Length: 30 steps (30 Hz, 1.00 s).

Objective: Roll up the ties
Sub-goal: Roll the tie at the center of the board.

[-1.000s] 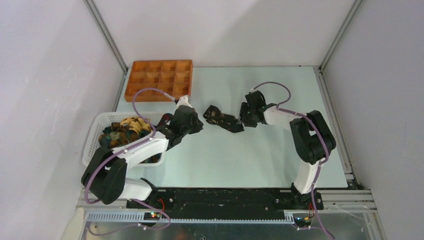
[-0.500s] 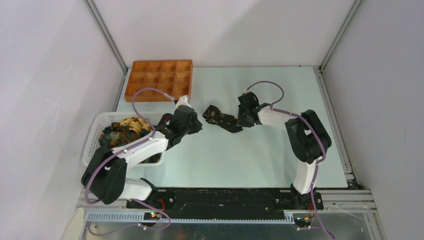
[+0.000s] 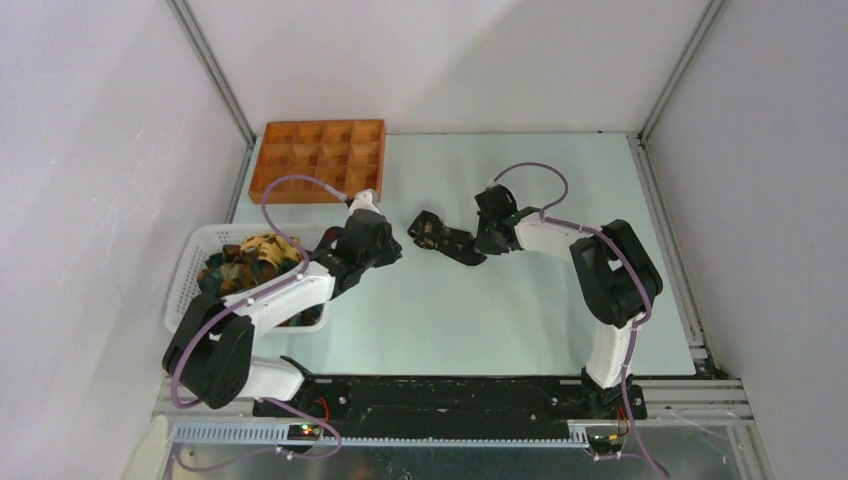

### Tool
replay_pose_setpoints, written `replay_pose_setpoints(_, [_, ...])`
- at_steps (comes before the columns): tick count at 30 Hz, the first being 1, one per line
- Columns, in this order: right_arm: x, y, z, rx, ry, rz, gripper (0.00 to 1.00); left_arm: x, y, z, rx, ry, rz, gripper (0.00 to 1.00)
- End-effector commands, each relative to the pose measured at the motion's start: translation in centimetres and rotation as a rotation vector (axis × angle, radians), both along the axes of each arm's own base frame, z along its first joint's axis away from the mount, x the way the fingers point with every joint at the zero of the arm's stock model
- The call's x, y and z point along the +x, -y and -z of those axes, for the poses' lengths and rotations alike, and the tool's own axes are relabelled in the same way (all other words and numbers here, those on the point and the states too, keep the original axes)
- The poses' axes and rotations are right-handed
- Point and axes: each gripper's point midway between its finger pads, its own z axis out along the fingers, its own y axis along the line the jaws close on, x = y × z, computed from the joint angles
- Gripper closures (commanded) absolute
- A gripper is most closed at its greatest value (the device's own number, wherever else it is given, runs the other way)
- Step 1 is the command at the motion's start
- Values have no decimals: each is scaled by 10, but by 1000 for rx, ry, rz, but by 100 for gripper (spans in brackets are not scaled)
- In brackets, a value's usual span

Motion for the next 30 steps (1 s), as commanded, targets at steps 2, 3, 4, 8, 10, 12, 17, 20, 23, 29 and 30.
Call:
replay_pose_setpoints(2, [-47,40,26,-144,-138,32,100,3,3,-4,-6,20,27,100])
replay_pose_setpoints(3, [-52,44,28,-154,-147,37,100,3,4,-4,-10,17,34,100])
replay_pose_setpoints(4, [-54,46,26,-151,-144,43,100,3,5,-3,-9,17,38,100])
replay_pose_setpoints(8, [-67,60,27,-155,-159,68,100,4,8,-4,-8,17,55,100])
replay_pose_setpoints(10, [-77,67,29,-162,-173,79,100,5,9,-3,-7,14,59,100])
replay_pose_setpoints(12, [-83,73,29,-164,-179,94,100,4,11,-1,-6,7,67,100])
replay_pose_setpoints(17, [-94,84,24,-163,-183,129,100,7,17,-3,-29,20,82,100])
replay_pose_setpoints(20, [-98,87,20,-155,-174,140,91,8,18,-2,-31,19,83,100])
replay_pose_setpoints(23, [-93,85,6,-140,-128,143,64,8,18,-3,-31,20,81,100])
replay_pose_setpoints(29, [-56,69,-51,-84,59,64,22,7,16,-5,-28,21,74,100])
replay_pose_setpoints(30, [-50,63,-62,-70,97,35,17,7,15,-6,-28,22,72,100])
